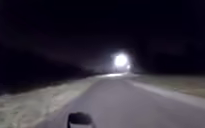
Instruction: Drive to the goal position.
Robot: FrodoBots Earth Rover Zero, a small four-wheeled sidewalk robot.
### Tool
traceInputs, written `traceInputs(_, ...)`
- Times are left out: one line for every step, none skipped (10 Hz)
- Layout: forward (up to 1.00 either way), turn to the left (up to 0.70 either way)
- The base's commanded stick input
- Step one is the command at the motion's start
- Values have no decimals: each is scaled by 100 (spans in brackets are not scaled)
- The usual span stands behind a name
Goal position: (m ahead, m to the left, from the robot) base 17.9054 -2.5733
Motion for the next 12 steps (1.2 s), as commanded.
traceInputs(100,5)
traceInputs(100,5)
traceInputs(100,4)
traceInputs(100,4)
traceInputs(100,4)
traceInputs(100,3)
traceInputs(100,3)
traceInputs(100,3)
traceInputs(100,2)
traceInputs(100,0)
traceInputs(100,0)
traceInputs(100,-1)
